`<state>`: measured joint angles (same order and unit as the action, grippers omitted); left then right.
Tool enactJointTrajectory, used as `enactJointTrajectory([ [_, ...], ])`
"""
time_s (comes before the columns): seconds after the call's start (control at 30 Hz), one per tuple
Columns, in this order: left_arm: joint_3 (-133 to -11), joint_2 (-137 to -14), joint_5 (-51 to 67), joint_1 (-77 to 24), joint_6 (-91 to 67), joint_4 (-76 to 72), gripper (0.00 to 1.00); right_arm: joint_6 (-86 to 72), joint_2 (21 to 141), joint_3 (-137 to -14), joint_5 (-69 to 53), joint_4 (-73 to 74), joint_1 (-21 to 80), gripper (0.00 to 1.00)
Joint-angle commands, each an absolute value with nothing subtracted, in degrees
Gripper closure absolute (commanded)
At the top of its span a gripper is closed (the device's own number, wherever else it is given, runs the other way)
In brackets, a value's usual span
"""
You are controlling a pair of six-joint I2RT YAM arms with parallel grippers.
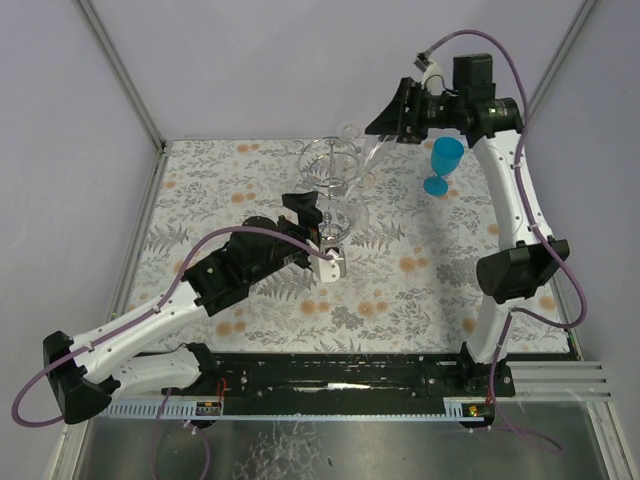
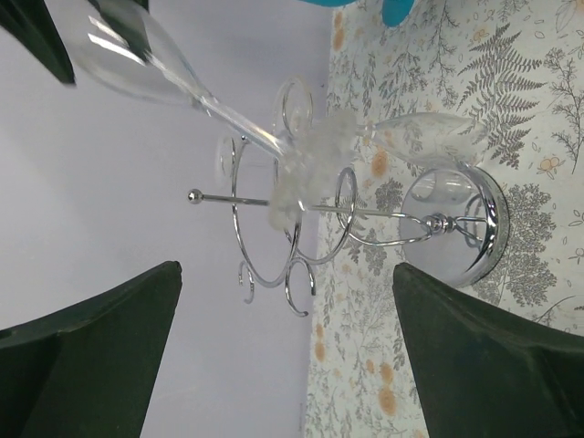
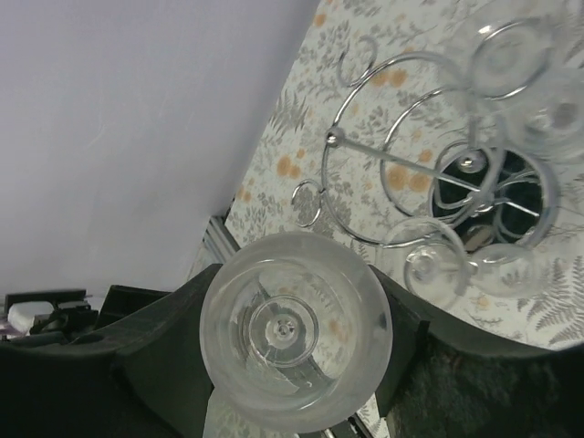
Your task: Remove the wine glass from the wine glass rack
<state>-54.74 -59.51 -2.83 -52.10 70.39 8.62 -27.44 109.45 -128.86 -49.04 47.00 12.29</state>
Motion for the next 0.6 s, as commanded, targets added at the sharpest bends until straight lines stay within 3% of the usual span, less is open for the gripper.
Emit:
enactJointTrajectory([
  [0.0, -57.36, -60.20, -6.09, -52.17, 64.78, 4.37, 0.02, -30.03, 104.15, -131.97, -48.16, 42.76, 7.21, 0.67],
  [0.37, -62.90, -62.39, -10.68, -51.88, 54.01, 6.03, 0.01, -30.57, 99.68, -131.99, -39.76, 41.88, -7.39, 0.68],
  [0.57, -68.27, -64.72, -11.27, -49.94, 46.03, 8.47, 0.00, -22.91, 99.37, -133.91, -22.42, 49.10, -10.14, 0.68],
])
